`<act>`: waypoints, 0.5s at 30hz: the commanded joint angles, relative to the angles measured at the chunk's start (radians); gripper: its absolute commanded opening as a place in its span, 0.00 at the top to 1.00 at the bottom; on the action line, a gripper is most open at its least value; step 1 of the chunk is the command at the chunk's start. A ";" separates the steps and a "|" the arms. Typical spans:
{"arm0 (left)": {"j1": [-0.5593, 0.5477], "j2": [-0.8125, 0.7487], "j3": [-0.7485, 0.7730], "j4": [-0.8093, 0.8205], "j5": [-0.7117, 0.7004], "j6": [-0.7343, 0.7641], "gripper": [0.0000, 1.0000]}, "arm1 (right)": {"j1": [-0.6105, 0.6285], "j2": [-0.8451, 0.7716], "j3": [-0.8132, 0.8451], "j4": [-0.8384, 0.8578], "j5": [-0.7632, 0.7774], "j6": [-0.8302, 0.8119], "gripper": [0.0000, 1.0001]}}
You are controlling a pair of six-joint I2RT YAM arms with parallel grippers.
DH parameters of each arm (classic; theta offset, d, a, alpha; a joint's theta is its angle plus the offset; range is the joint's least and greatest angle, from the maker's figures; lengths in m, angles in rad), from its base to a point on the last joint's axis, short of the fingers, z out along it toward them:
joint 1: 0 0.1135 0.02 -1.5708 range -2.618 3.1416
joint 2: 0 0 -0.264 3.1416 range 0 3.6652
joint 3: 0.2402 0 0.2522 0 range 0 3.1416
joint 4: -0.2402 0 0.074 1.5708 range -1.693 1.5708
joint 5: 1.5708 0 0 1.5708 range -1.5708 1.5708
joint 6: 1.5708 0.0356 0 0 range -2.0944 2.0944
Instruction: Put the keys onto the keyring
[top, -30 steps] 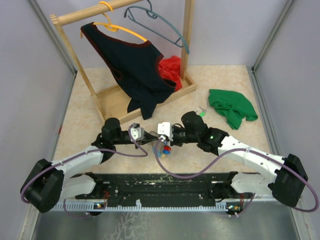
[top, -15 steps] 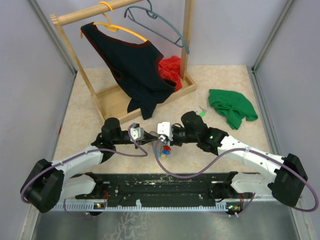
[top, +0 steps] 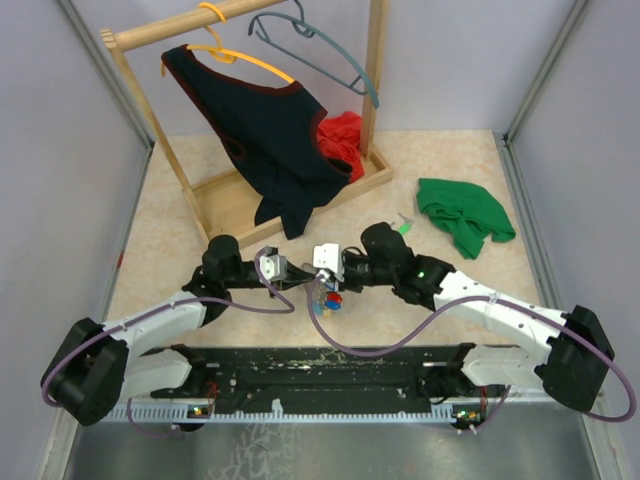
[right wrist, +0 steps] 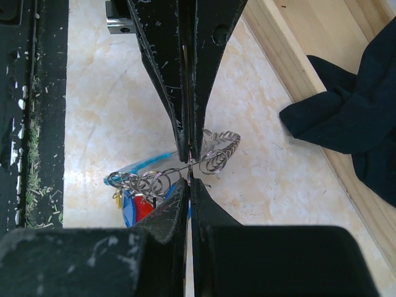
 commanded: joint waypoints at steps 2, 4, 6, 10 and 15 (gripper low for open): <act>0.004 -0.004 0.036 0.057 0.051 -0.009 1.00 | 0.012 0.008 0.054 0.080 -0.008 0.020 1.00; 0.004 -0.005 0.036 0.054 0.049 -0.008 1.00 | 0.012 0.007 0.055 0.088 -0.005 0.030 1.00; 0.004 -0.003 0.036 0.049 0.045 -0.003 1.00 | 0.013 0.007 0.057 0.090 0.002 0.037 1.00; 0.004 -0.003 0.040 0.041 0.041 -0.002 1.00 | 0.012 0.007 0.062 0.088 -0.003 0.044 1.00; 0.004 0.002 0.047 0.026 0.041 0.001 1.00 | 0.012 0.023 0.078 0.070 -0.011 0.035 1.00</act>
